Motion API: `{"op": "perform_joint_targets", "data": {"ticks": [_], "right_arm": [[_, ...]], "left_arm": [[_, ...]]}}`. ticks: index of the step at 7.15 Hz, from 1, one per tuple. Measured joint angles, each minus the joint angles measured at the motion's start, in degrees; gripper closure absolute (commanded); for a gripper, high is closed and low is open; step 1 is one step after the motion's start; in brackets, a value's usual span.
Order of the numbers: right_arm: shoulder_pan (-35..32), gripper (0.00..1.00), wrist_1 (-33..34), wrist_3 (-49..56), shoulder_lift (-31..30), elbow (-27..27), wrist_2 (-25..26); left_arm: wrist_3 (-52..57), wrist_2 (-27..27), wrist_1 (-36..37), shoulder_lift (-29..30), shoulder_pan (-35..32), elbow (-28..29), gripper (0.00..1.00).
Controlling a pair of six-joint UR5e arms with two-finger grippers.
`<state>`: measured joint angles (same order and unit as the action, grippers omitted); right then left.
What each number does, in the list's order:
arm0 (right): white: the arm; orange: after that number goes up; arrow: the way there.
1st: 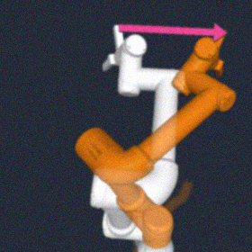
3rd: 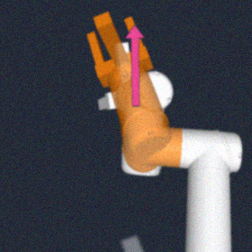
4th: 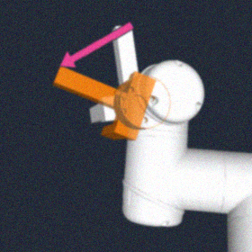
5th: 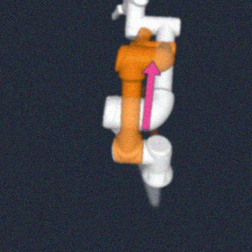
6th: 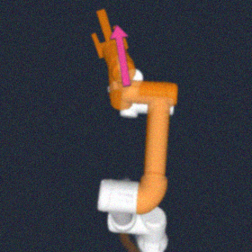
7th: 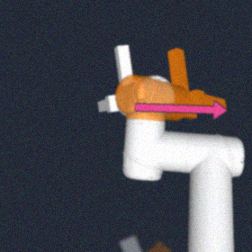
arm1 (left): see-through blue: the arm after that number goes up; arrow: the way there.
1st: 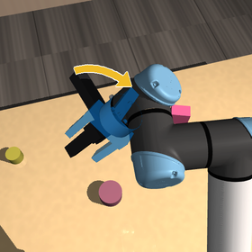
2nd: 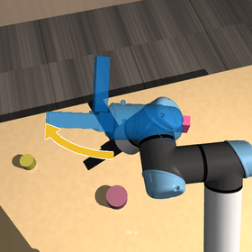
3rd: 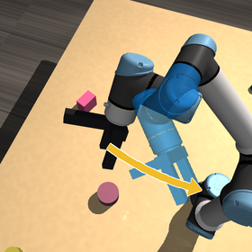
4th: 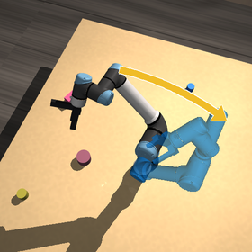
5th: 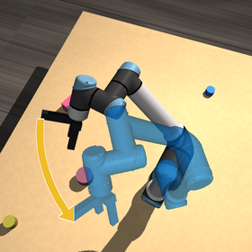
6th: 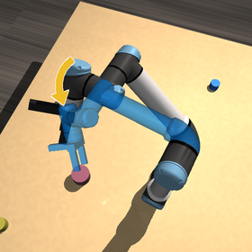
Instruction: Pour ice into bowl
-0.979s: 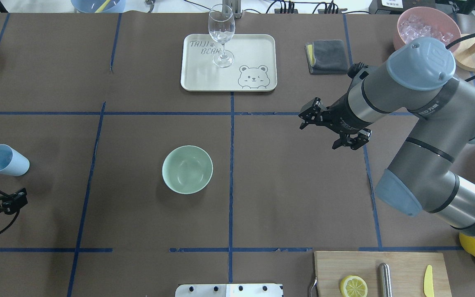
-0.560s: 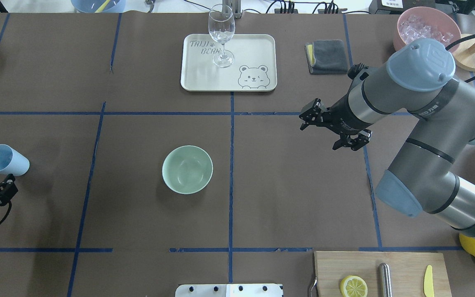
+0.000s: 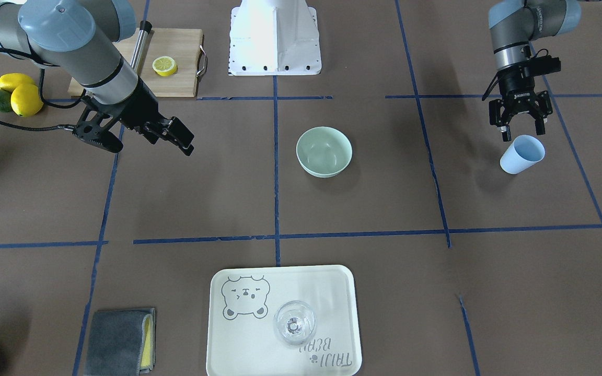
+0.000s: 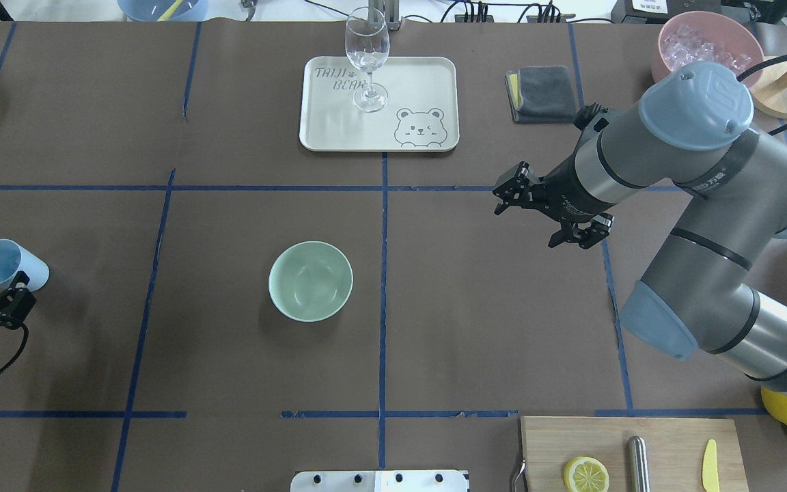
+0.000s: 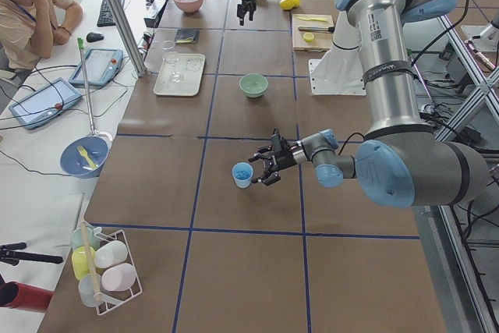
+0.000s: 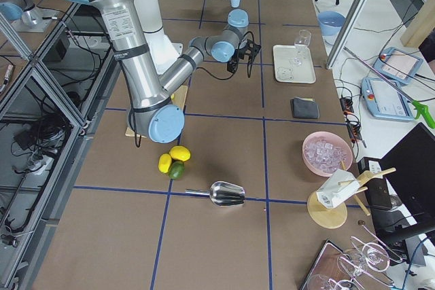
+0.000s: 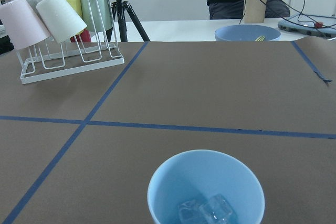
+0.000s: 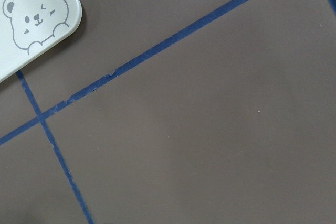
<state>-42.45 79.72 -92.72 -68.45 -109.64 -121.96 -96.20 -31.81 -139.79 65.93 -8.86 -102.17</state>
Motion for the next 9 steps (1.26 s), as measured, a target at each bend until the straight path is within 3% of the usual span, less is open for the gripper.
{"op": "perform_joint_targets", "data": {"ticks": [4,9], "right_arm": [[0.1,0.00,0.0,0.0,0.2,0.0,0.0],[0.0,0.00,0.1,0.0,0.3,-0.5,0.0]], "left_arm": [[-0.1,4.3,0.0,4.8,0.1,7.5,0.00],[-0.2,5.5,-0.2,9.5,0.1,13.9,0.00]]}}
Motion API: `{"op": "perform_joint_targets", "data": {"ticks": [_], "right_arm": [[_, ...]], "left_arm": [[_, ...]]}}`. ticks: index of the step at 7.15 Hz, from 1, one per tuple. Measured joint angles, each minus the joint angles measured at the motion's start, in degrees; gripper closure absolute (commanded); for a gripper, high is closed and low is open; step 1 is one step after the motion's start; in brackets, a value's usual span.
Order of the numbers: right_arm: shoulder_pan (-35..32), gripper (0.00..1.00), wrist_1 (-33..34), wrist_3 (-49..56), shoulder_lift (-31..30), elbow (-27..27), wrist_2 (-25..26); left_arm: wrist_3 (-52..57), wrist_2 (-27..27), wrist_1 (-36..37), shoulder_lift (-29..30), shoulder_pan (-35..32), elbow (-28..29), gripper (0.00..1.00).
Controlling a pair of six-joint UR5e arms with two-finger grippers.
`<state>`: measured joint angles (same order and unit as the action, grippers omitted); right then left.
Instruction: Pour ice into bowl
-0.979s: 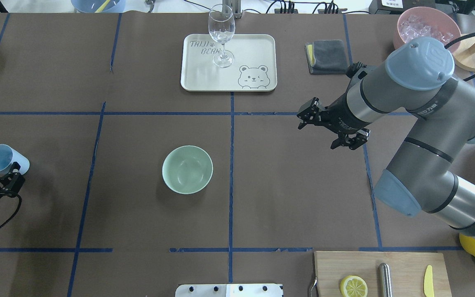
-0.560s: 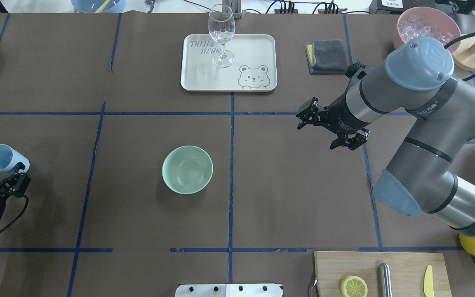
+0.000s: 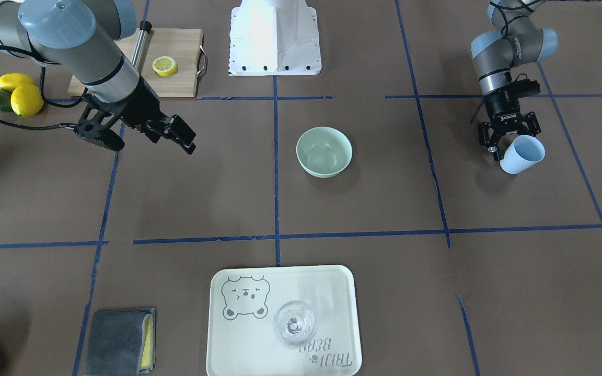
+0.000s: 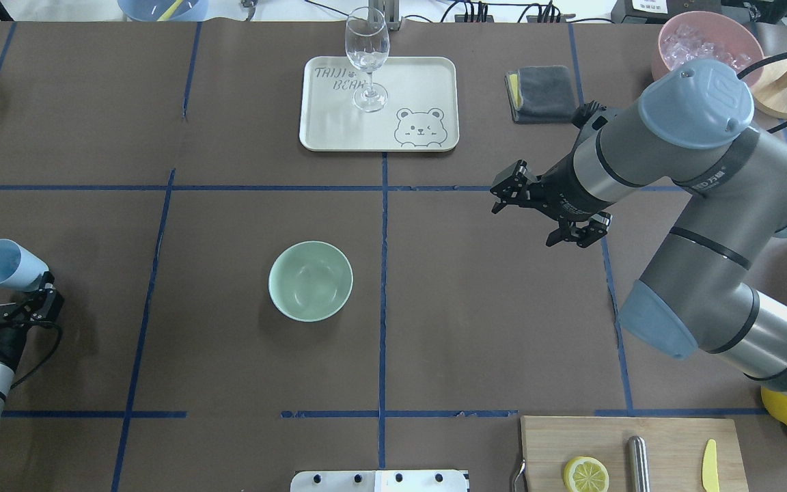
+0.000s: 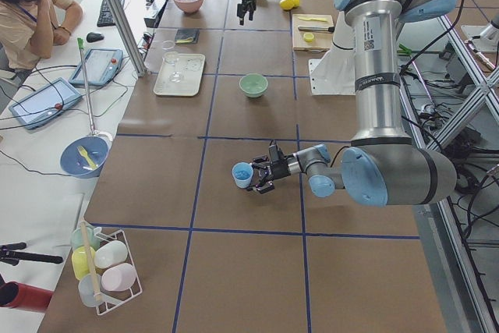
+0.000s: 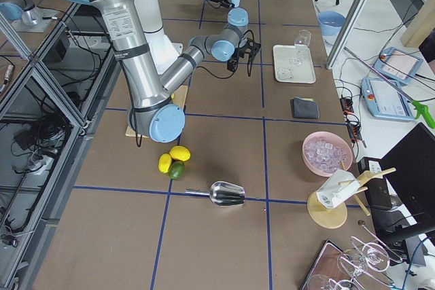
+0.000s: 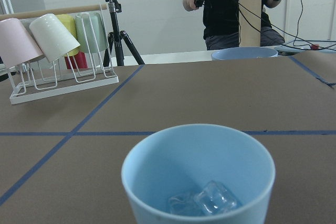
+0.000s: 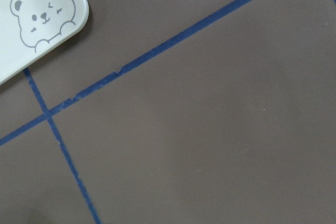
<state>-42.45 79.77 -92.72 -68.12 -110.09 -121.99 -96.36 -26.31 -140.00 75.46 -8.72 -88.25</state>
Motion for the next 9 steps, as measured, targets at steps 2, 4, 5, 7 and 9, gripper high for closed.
{"op": "perform_joint_targets", "data": {"ticks": [2,4,5,7,9], "right_arm": [[0.0,0.00,0.0,0.0,0.1,-0.4,0.0],[0.0,0.00,0.0,0.0,0.1,-0.5,0.0],[0.1,0.00,0.0,0.0,0.1,-0.5,0.0],[0.1,0.00,0.0,0.0,0.0,-0.5,0.1],[0.1,0.00,0.0,0.0,-0.1,-0.5,0.1]], "left_arm": [[0.0,-0.1,0.0,0.9,0.0,1.4,0.00],[-0.2,-0.1,0.0,1.1,-0.6,2.1,0.00],[-0.5,-0.2,-0.5,1.2,-1.4,2.3,0.00],[-0.8,-0.1,-2.4,1.2,-3.0,2.8,0.00],[-0.7,0.0,-2.9,1.5,-3.3,3.0,0.01]]}}
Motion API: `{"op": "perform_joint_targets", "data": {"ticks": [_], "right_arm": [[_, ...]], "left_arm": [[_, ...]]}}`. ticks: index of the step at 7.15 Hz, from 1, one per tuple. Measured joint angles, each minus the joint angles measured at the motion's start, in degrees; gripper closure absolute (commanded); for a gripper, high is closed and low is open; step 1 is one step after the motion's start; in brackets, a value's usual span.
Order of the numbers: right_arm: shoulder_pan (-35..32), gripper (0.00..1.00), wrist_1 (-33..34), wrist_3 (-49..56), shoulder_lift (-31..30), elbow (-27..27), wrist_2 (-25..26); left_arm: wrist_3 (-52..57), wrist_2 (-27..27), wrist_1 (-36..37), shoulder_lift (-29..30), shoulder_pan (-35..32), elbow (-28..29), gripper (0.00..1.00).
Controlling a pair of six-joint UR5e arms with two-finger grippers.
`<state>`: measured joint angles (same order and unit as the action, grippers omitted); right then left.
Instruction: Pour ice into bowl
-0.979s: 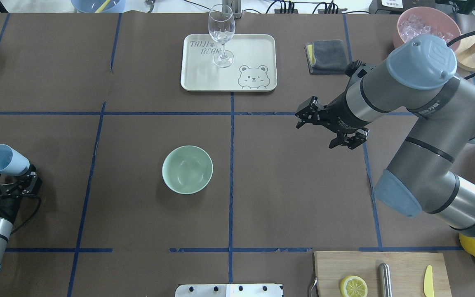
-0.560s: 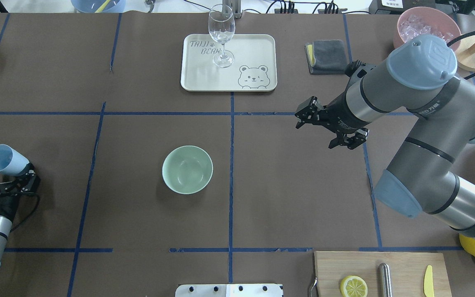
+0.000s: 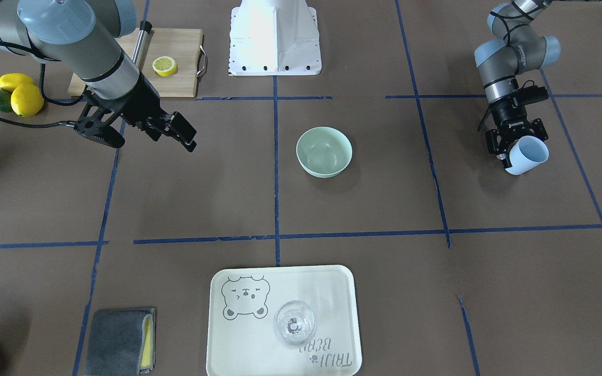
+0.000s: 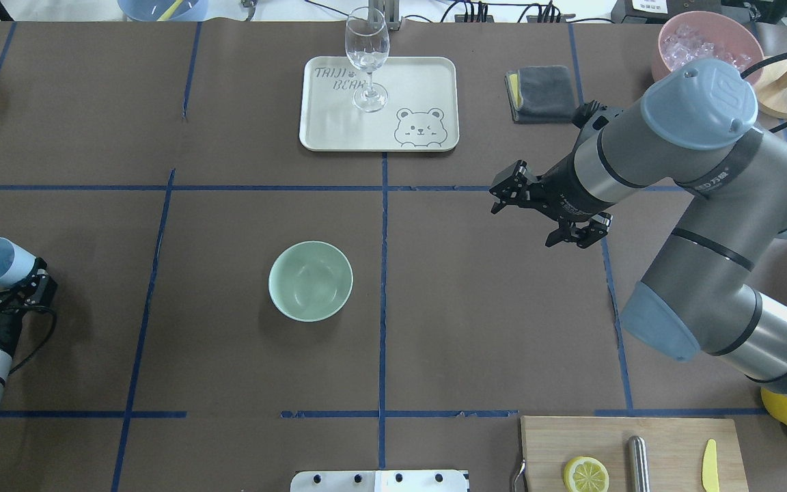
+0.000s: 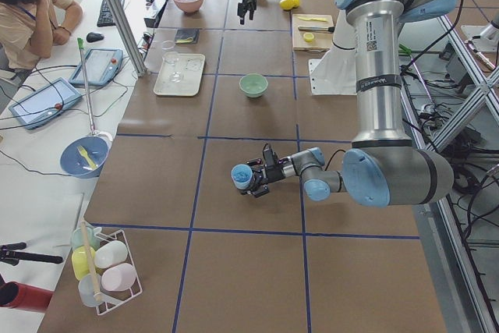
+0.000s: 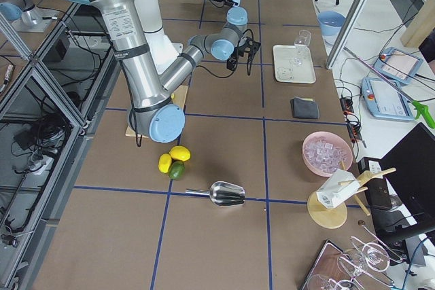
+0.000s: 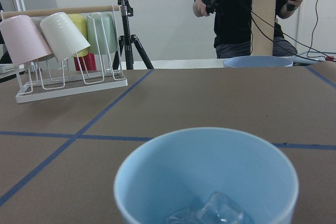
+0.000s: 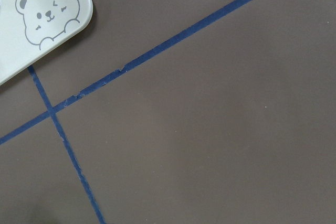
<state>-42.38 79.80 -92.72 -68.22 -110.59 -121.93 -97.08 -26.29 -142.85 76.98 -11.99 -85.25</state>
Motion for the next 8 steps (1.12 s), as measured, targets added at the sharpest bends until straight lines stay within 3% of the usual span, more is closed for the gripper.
{"op": "perform_joint_targets", "data": {"ticks": [4,5,6,7,8], "right_arm": [[-0.2,0.00,0.0,0.0,-0.2,-0.5,-0.1],[-0.2,0.00,0.0,0.0,-0.2,-0.6,-0.1],[-0.2,0.00,0.0,0.0,-0.2,-0.6,-0.1],[-0.2,0.00,0.0,0.0,-0.2,-0.6,-0.1],[-0.3,0.00,0.0,0.0,-0.2,-0.7,-0.1]], "left_arm": [[0.4,0.9,0.1,1.2,-1.5,0.4,0.03],[0.4,1.6,0.2,1.5,-1.7,0.4,0.16],[0.5,2.1,0.2,2.1,-1.8,0.5,0.43],[0.5,2.7,0.4,2.8,-1.9,0.6,0.86],[0.8,3.1,0.4,3.1,-2.0,0.9,1.00]]}}
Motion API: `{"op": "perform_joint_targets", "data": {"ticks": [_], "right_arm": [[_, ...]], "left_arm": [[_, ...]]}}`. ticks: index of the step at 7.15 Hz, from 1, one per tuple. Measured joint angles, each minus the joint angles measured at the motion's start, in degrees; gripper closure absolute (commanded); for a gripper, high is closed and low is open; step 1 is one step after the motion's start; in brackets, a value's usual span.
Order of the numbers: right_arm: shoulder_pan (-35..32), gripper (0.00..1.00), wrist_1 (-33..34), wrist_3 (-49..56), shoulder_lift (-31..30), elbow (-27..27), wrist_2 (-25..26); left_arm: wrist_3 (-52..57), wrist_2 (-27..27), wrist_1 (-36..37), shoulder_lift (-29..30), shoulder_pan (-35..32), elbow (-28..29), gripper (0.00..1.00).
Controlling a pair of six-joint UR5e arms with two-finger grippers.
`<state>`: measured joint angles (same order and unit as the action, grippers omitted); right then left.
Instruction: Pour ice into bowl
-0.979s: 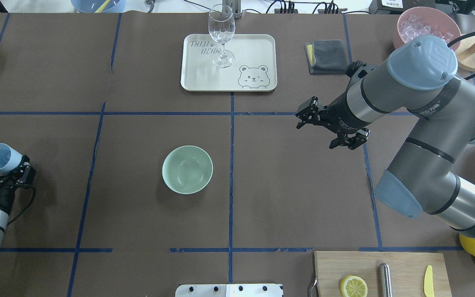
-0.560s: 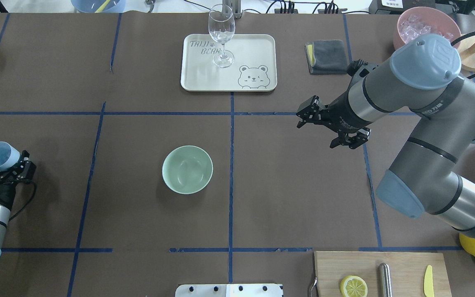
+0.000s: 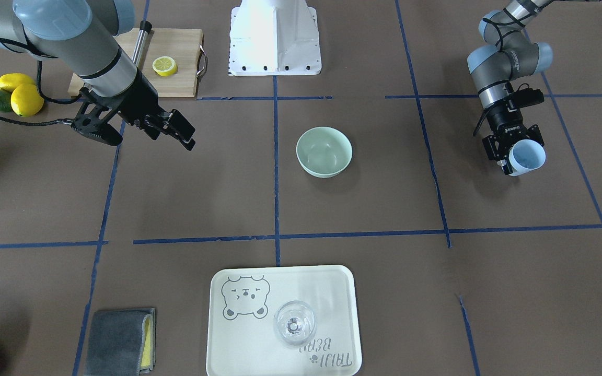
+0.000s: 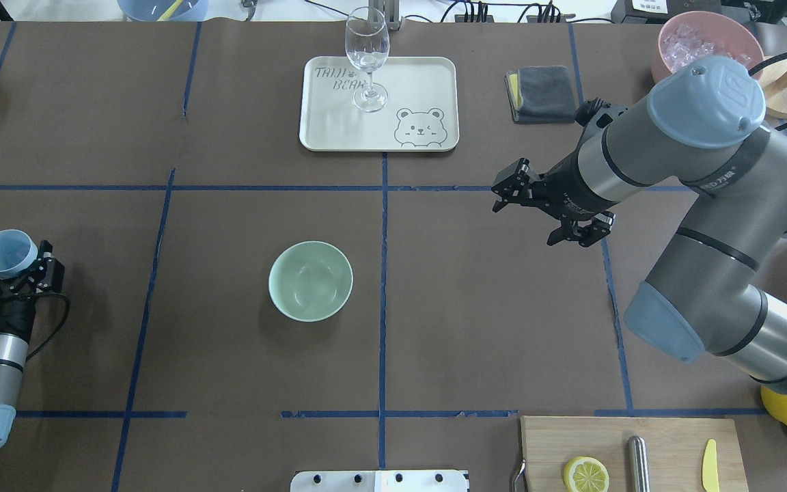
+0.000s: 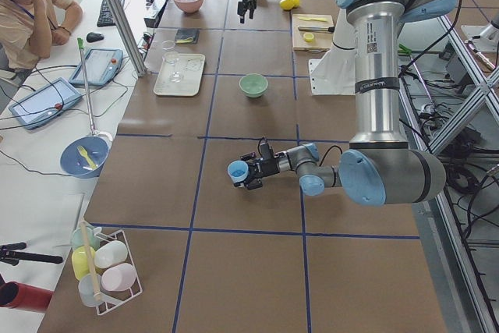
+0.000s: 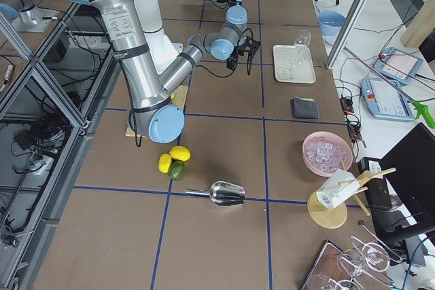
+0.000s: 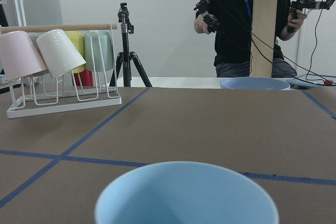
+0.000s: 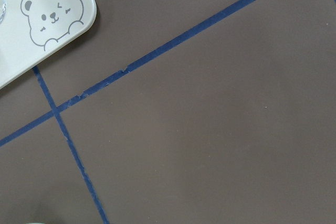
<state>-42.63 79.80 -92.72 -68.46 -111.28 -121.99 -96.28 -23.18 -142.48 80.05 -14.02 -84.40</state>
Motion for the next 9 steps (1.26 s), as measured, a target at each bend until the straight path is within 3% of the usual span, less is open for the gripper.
{"op": "perform_joint_targets", "data": {"ticks": [3,5,9], "right_arm": [[0.0,0.00,0.0,-0.1,0.0,-0.1,0.0],[0.0,0.00,0.0,-0.1,-0.1,-0.1,0.0],[0.0,0.00,-0.1,-0.1,-0.3,0.0,-0.2]], "left_arm": [[4.3,0.8,-0.8,0.3,-0.7,-2.0,1.00],[17.7,1.1,-3.0,2.0,-0.7,-7.5,1.00],[45.7,1.1,-5.6,15.0,0.6,-14.1,1.00]]}}
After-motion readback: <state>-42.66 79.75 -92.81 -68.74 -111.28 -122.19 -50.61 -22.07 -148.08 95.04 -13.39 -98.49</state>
